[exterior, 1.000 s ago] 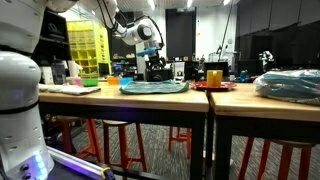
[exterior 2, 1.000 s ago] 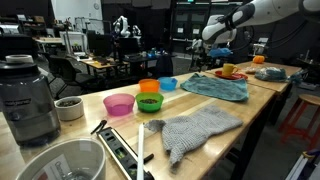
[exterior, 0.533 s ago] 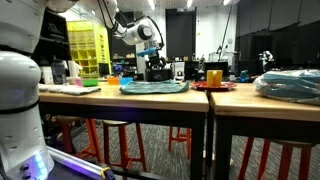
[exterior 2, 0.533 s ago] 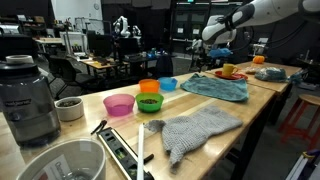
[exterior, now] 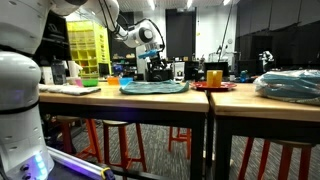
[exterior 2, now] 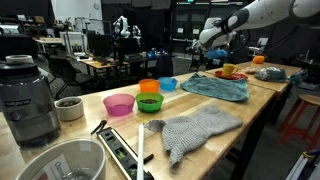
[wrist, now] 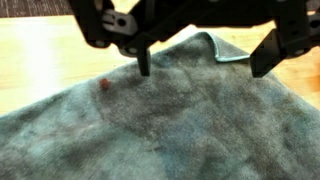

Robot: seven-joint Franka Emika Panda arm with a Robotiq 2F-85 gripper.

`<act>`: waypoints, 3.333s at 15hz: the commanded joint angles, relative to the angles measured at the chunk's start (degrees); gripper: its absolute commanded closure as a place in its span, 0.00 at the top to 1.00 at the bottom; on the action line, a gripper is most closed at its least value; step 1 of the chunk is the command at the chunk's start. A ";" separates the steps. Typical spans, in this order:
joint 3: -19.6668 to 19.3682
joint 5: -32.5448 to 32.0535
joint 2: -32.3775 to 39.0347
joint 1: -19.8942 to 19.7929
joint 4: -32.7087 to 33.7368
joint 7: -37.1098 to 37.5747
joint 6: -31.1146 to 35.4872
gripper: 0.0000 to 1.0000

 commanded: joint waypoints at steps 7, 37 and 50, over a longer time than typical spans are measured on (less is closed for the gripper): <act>-2.56 -9.60 11.95 0.91 14.25 0.05 3.70 1.00; -5.00 -9.42 24.70 -2.85 32.92 -6.34 -3.30 1.00; -1.37 -4.08 22.18 -4.12 31.38 -17.93 -8.64 1.00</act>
